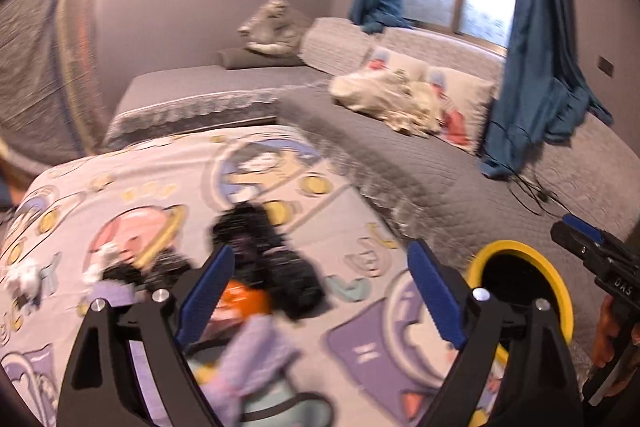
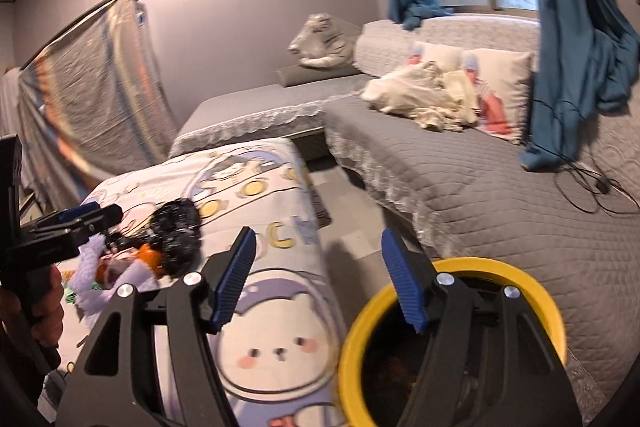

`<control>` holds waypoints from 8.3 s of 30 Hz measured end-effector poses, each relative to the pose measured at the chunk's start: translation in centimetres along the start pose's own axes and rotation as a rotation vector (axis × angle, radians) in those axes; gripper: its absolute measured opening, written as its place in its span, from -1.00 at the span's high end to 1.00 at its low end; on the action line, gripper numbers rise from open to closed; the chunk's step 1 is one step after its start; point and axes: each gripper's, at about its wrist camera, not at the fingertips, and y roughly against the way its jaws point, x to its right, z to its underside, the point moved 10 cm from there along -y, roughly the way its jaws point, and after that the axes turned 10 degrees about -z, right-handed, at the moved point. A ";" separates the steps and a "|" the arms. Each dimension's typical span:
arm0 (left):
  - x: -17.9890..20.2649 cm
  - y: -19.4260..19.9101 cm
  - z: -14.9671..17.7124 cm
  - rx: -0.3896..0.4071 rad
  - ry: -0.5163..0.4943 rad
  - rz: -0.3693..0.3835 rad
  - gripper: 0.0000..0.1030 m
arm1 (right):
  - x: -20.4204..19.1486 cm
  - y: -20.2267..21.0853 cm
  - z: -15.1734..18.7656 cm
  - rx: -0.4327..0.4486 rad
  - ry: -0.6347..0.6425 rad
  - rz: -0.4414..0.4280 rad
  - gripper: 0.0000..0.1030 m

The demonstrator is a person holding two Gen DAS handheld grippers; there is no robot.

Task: Collect trash
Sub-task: 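Grasp the white tissues with the left gripper while the right gripper grasps the black bag, then carry the white tissues and black bag with both grippers over the yellow bin, then open both grippers to drop the tissues and black bag into the bin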

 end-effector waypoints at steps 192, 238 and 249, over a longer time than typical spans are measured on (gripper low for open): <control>22.6 3.6 2.6 0.028 -0.355 0.266 0.19 | 14.1 6.4 2.8 0.000 -0.140 0.203 0.67; 30.8 -4.6 7.9 -0.243 -0.376 0.405 0.07 | 20.0 4.9 7.1 -0.136 -0.279 0.305 0.59; 29.3 -5.1 7.3 -0.246 -0.323 0.387 -0.42 | 21.3 6.3 7.0 -0.105 -0.341 0.328 0.10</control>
